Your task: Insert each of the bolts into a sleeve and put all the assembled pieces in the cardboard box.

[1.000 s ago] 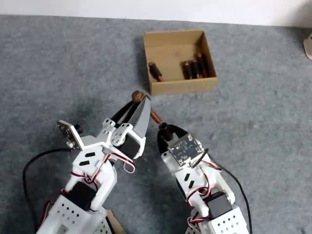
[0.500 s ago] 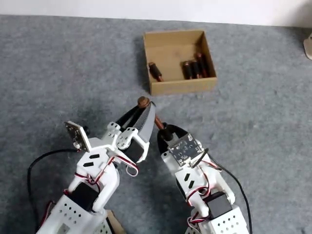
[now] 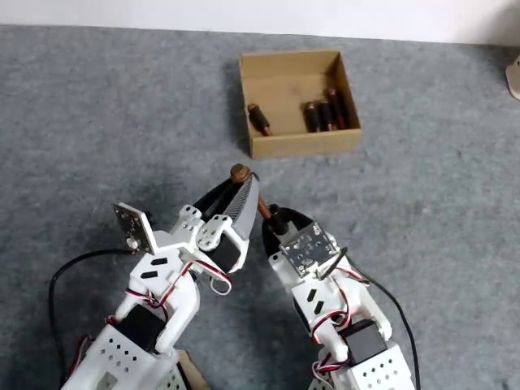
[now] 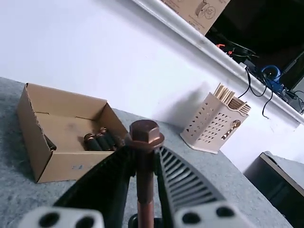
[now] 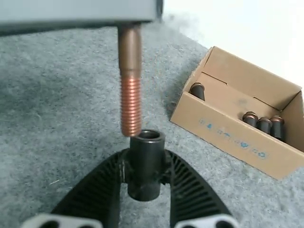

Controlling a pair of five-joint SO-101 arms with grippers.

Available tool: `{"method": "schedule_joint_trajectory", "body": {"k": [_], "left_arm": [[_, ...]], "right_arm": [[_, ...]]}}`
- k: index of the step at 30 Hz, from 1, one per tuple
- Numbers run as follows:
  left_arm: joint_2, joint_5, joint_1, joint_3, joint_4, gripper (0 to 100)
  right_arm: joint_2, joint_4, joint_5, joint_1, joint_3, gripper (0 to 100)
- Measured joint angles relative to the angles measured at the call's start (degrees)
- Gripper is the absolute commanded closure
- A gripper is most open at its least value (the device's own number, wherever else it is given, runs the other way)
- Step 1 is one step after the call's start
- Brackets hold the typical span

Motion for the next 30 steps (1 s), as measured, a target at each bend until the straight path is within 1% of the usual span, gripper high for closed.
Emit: {"method": "schedule_joint_trajectory", "body": {"k": [4, 10, 14, 19, 24, 27, 30], "left_arm": [[0.0, 2.0, 0.0, 0.0, 0.6, 99], [0.0, 2.6, 0.0, -0.4, 5.4, 99], [0.0, 2.6, 0.1, -2.8, 9.2, 99], [0.0, 2.6, 0.0, -4.0, 10.6, 99], [2.7, 5.2, 0.0, -8.0, 15.4, 100], [7.2, 5.4, 0.0, -8.9, 15.1, 100], [10.2, 5.2, 0.0, -8.9, 11.3, 100]], "right_arm": [[0.0, 0.0, 0.0, 0.0, 0.0, 99.4], [0.0, 0.0, 0.0, 0.1, 0.0, 99.4], [0.0, 0.0, 0.0, 0.0, 0.0, 99.4], [0.0, 0.0, 0.0, 0.0, 0.0, 99.4], [0.0, 0.0, 0.0, 0.0, 0.0, 99.4], [0.0, 0.0, 0.0, 0.0, 0.0, 99.4], [0.0, 0.0, 0.0, 0.1, 0.0, 99.4]]}}
